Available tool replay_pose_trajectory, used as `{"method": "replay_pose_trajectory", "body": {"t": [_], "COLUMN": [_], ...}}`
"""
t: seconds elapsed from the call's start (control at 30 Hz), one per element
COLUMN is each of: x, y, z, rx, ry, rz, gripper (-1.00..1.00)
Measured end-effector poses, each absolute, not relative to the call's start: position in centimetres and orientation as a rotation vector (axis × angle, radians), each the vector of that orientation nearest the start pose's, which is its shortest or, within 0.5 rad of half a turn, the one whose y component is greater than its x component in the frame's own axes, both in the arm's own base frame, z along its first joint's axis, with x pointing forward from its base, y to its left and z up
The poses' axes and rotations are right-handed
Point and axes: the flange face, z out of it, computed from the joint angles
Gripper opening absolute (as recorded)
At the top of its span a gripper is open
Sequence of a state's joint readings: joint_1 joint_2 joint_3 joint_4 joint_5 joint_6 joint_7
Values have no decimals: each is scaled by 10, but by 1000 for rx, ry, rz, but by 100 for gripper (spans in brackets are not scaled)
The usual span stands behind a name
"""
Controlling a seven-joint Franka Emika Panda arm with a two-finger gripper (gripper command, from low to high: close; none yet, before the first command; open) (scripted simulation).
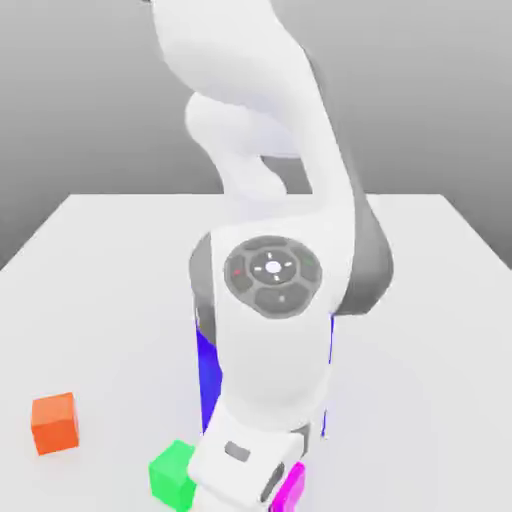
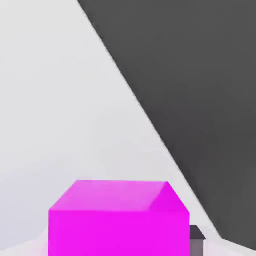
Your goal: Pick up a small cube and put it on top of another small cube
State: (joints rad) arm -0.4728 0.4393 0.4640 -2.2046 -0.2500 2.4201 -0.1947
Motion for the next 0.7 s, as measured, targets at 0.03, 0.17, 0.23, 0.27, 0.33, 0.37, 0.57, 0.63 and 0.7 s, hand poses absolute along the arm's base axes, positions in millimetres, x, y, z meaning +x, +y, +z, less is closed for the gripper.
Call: {"method": "replay_pose_trajectory", "body": {"t": [0.03, 0.17, 0.23, 0.27, 0.33, 0.37, 0.57, 0.63, 0.7], "x": [532, 523, 518, 515, 510, 508, 491, 485, 479], "y": [-3, -21, -29, -34, -42, -46, -70, -78, -85], "z": [189, 197, 201, 204, 208, 211, 225, 229, 234], "rx": [-3003, -2929, -2887, -2865, -2818, -2794, -2630, -2568, -2502], "ry": [-621, -870, -993, -1054, -1176, -1236, -1593, -1710, -1825], "rz": [228, 186, 164, 153, 131, 120, 62, 45, 33], "gripper": [-100, -100, -100, -100, -100, -100, -100, -100, -100]}}
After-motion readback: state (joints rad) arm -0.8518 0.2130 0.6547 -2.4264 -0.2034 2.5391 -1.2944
